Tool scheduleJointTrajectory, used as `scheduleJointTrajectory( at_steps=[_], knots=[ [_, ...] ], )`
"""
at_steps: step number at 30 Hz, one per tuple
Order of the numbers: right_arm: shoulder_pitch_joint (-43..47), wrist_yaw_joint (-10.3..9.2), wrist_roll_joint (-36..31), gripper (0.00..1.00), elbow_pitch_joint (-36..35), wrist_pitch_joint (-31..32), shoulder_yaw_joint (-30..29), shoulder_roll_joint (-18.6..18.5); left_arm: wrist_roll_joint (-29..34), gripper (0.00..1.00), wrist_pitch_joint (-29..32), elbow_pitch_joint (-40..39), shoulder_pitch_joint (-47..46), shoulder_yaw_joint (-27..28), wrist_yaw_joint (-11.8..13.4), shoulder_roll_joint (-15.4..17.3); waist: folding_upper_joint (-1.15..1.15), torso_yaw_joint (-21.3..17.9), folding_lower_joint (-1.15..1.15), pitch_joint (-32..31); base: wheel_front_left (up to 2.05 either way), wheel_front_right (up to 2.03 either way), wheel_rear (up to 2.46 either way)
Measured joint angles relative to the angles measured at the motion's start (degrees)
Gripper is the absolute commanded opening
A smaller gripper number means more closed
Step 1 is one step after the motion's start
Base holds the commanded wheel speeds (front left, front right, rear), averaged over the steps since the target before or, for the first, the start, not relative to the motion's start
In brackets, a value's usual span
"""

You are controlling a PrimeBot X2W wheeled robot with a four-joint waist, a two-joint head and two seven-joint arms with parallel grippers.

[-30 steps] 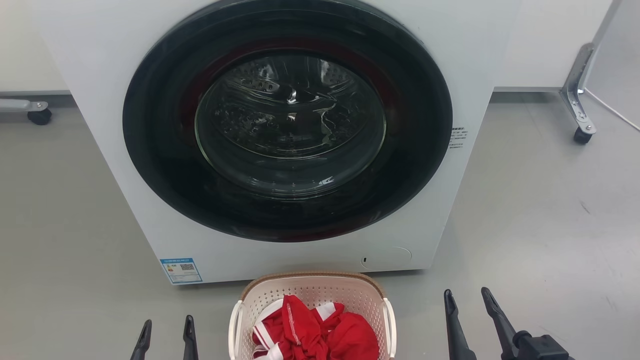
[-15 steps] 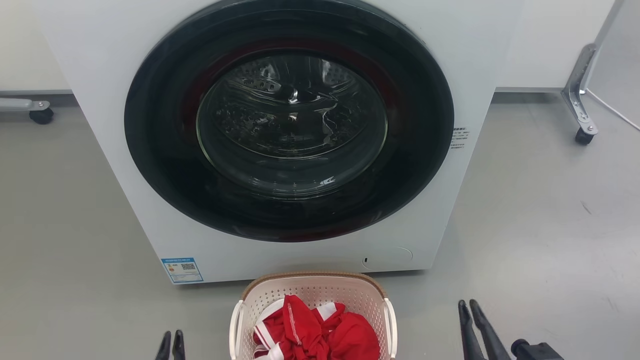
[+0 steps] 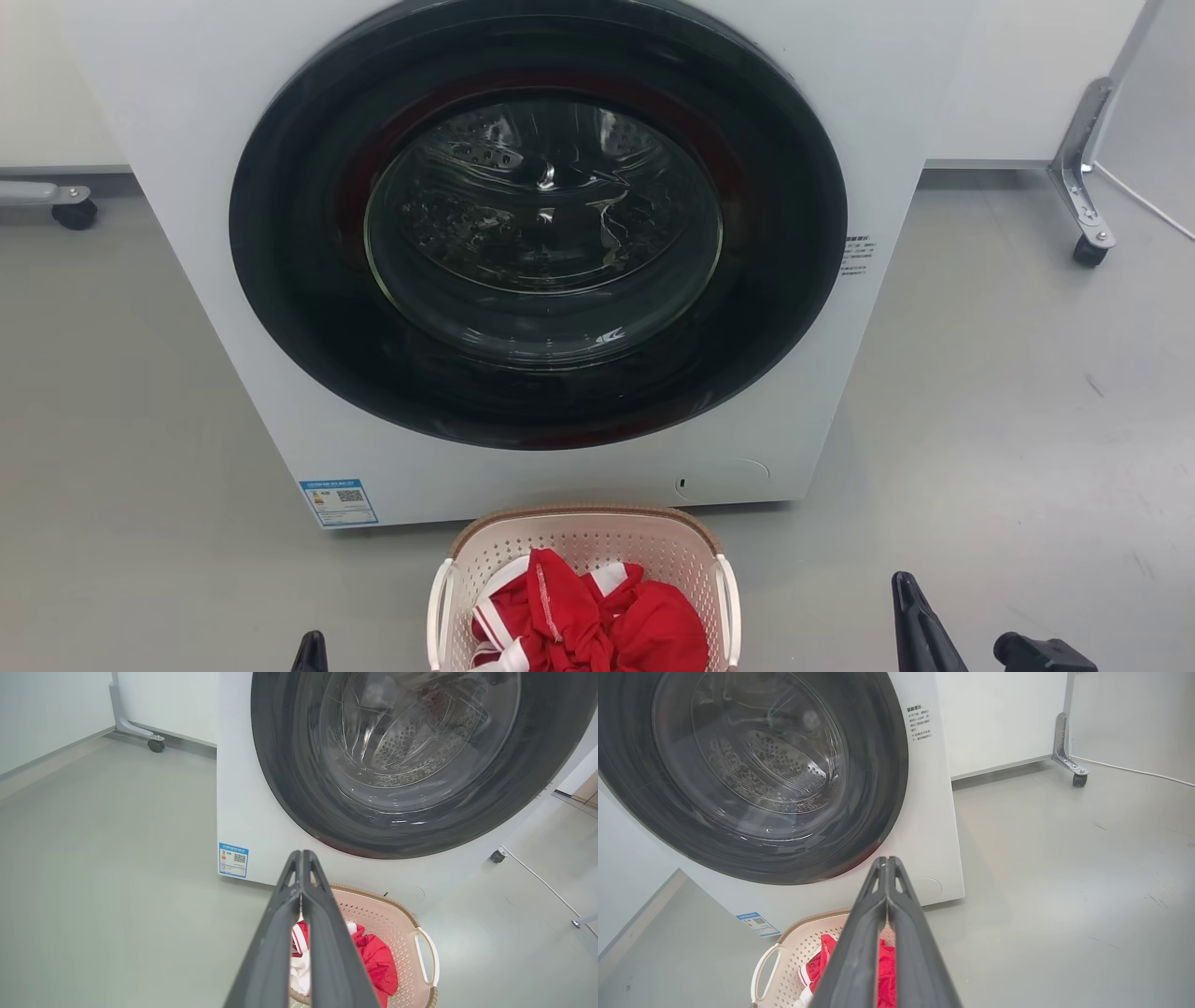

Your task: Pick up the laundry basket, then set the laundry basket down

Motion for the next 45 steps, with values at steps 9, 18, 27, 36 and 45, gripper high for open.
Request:
scheduleJointTrajectory(
  at_steps=[9,18,27,36,45],
  knots=[
    [-0.40,1.16,6.75,0.00,0.62,1.82,-2.18,0.15,-5.70,0.00,1.72,0.74,-1.32,1.40,-1.02,-0.30,0.00,-0.06,0.00,0.15,0.00,0.00,0.00],
    [-1.36,2.44,14.02,0.00,1.20,4.14,-4.65,0.31,-12.52,0.00,3.86,1.65,-2.81,2.72,-2.52,-0.73,0.00,-0.13,0.00,0.31,0.00,0.00,0.00],
    [-2.53,3.69,21.21,0.00,1.88,6.04,-7.06,0.47,-19.36,0.00,5.84,2.37,-4.52,4.09,-3.60,-1.03,0.00,-0.20,0.00,0.47,0.00,0.00,0.00],
    [-3.65,5.21,28.39,0.00,2.58,7.90,-9.43,0.68,-26.18,0.00,7.69,3.18,-6.05,5.53,-5.04,-1.38,0.00,-0.27,0.00,0.63,0.00,0.00,0.00],
    [-4.39,6.31,35.53,0.00,3.28,9.80,-11.76,0.86,-32.99,0.00,9.43,3.99,-7.42,6.92,-6.06,-1.88,0.00,-0.34,0.00,0.79,0.00,0.00,0.00]
  ],
)
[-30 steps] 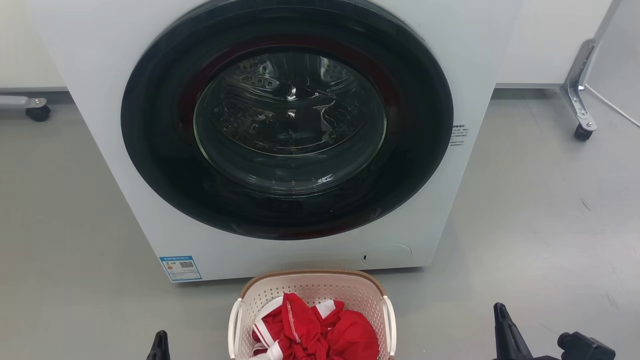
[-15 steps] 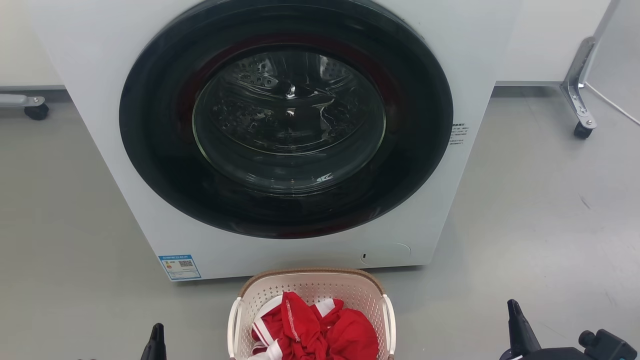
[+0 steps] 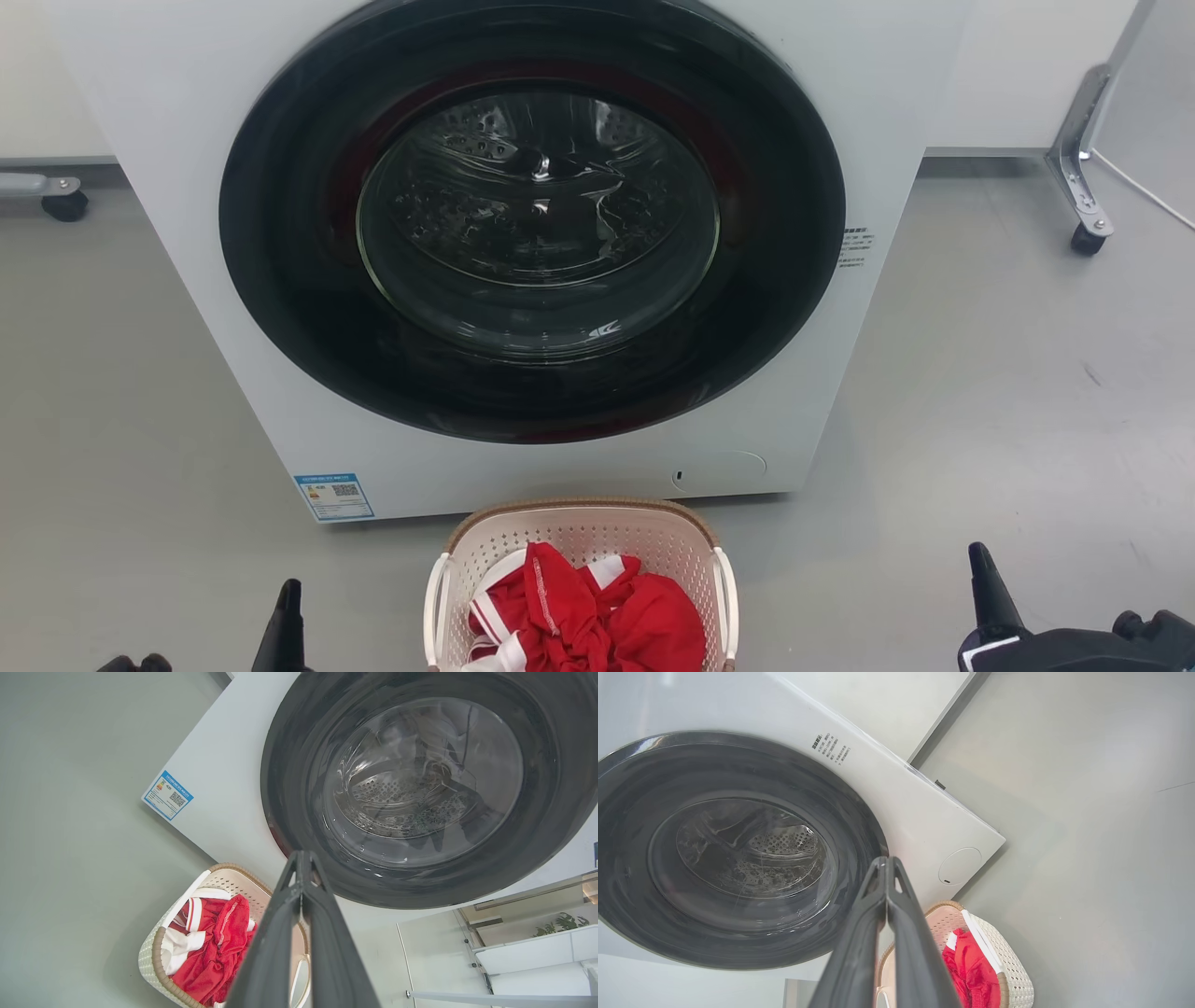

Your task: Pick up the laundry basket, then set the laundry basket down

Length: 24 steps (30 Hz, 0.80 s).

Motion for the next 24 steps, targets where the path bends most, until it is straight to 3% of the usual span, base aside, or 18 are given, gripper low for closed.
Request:
scheduleJointTrajectory(
  at_steps=[24],
  knots=[
    [-2.86,3.67,18.79,0.00,1.65,4.99,-6.23,0.36,-17.64,0.00,5.02,2.25,-4.41,3.64,-3.85,-1.01,0.00,-0.18,0.00,0.43,0.00,0.00,0.00]
  ],
)
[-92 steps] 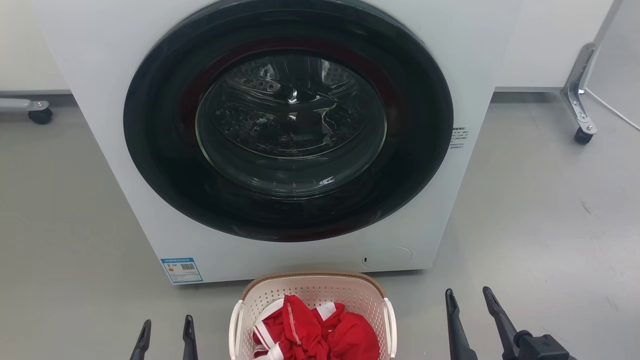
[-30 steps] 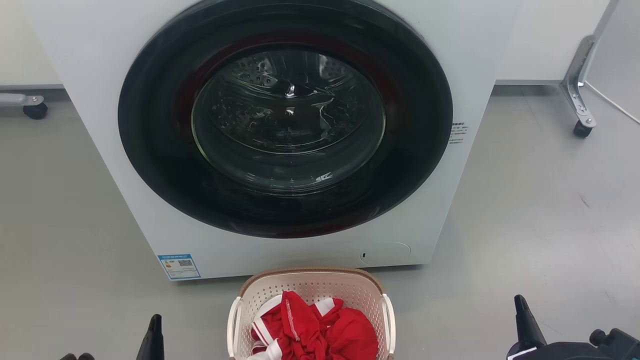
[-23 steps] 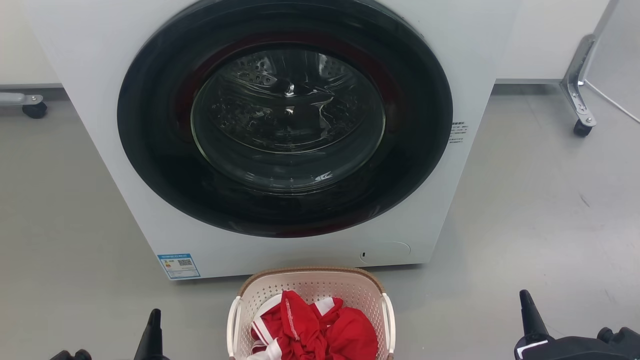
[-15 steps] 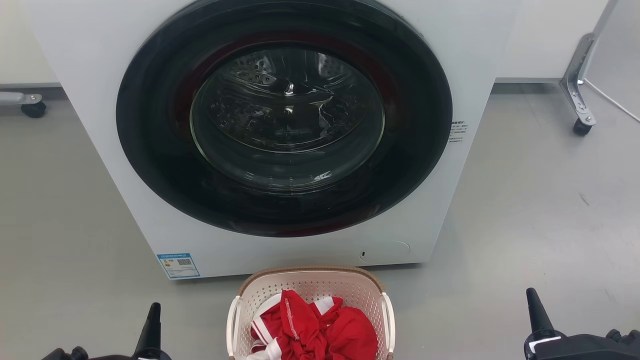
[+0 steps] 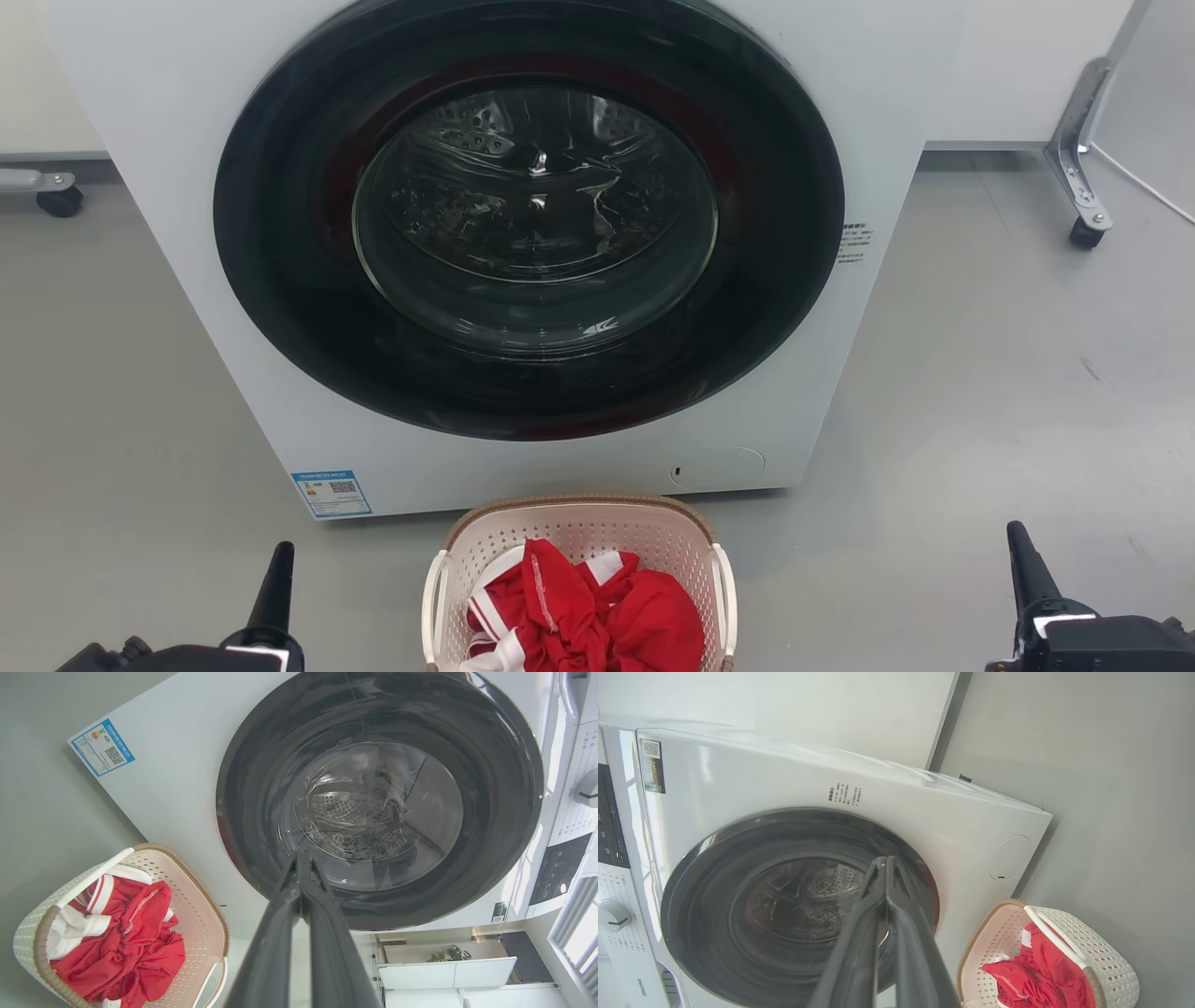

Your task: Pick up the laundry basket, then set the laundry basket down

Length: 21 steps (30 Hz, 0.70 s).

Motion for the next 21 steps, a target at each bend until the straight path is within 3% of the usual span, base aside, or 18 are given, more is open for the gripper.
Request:
scheduleJointTrajectory(
  at_steps=[16,21],
  knots=[
    [-1.51,2.44,13.45,0.00,1.43,3.33,-4.36,0.23,-12.22,0.00,3.38,1.54,-3.06,2.47,-2.42,-0.80,0.00,-0.13,0.00,0.31,0.00,0.00,0.00],
    [-2.11,2.53,13.62,0.00,1.45,3.49,-4.50,0.24,-13.11,0.00,3.50,1.55,-3.32,2.53,-2.63,-0.89,0.00,-0.13,-0.01,0.31,0.00,0.00,0.00]
  ],
)
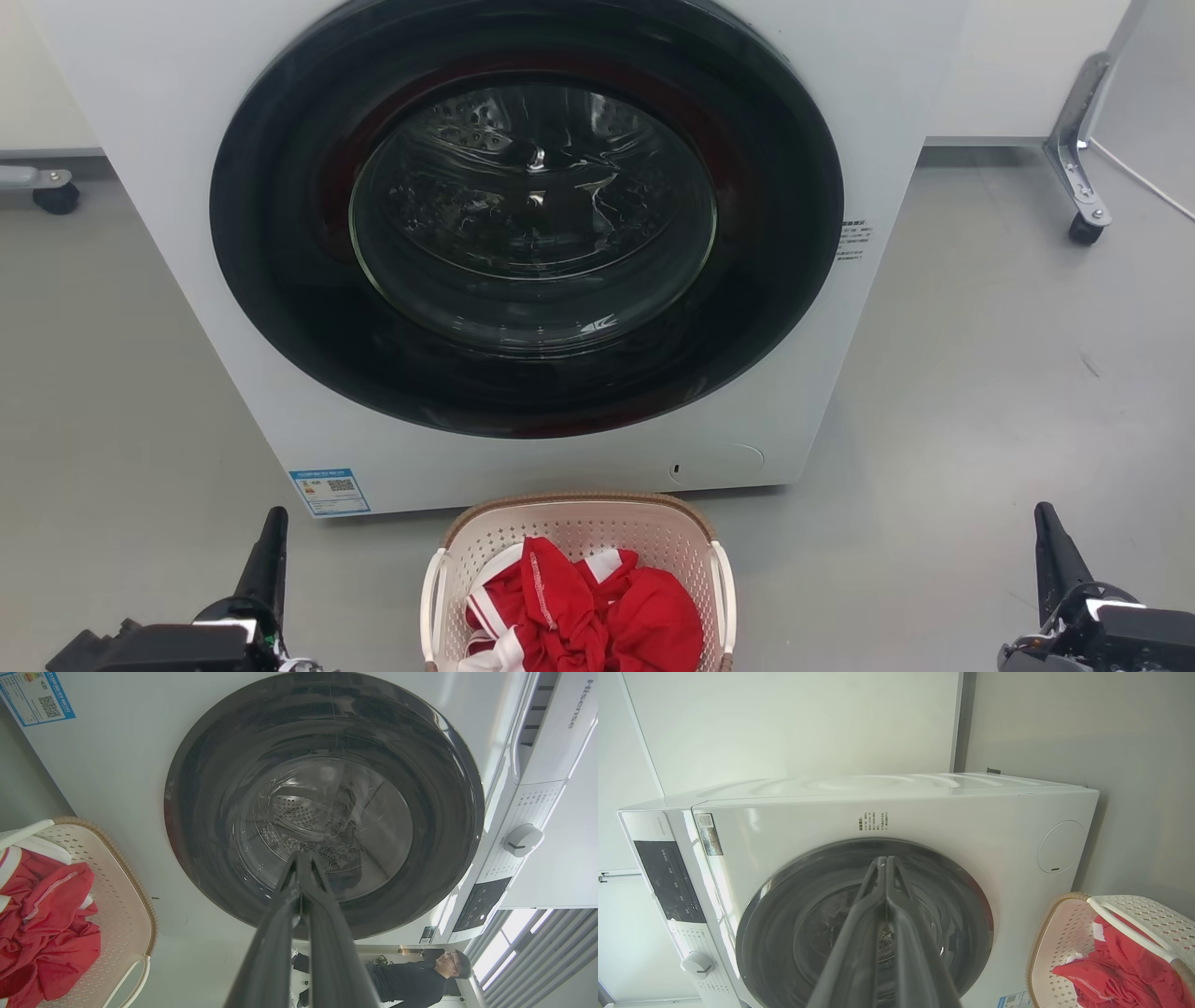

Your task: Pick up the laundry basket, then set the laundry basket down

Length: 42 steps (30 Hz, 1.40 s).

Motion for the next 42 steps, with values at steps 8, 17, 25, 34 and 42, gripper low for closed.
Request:
scheduleJointTrajectory(
  at_steps=[8,17,25,34,42],
  knots=[
    [0.01,0.01,0.00,0.00,0.01,0.00,0.00,0.01,0.00,0.00,0.00,0.02,0.00,0.00,0.00,-0.01,0.00,0.00,0.00,0.00,0.00,0.00,0.00],
    [0.01,0.01,0.00,0.00,0.01,0.00,0.00,0.02,0.00,0.00,0.00,0.04,0.00,0.00,0.00,-0.01,0.00,0.00,0.00,0.00,0.00,0.00,0.00],
    [0.01,0.01,0.00,0.00,0.01,0.00,0.00,0.02,0.00,0.00,-0.01,0.05,0.00,0.00,0.00,-0.01,0.00,0.00,0.00,-0.01,0.00,0.00,0.00],
    [0.01,0.07,0.00,0.00,0.01,0.00,0.01,0.02,0.00,0.00,0.00,0.08,0.00,0.00,0.00,-0.01,0.00,0.00,0.00,-0.01,0.00,0.00,0.00],
    [0.01,0.07,0.00,0.00,0.01,0.00,0.01,0.02,-0.01,0.00,-0.01,0.08,0.00,0.00,0.00,-0.01,0.00,0.00,0.00,-0.01,0.00,0.00,0.00]
  ],
)
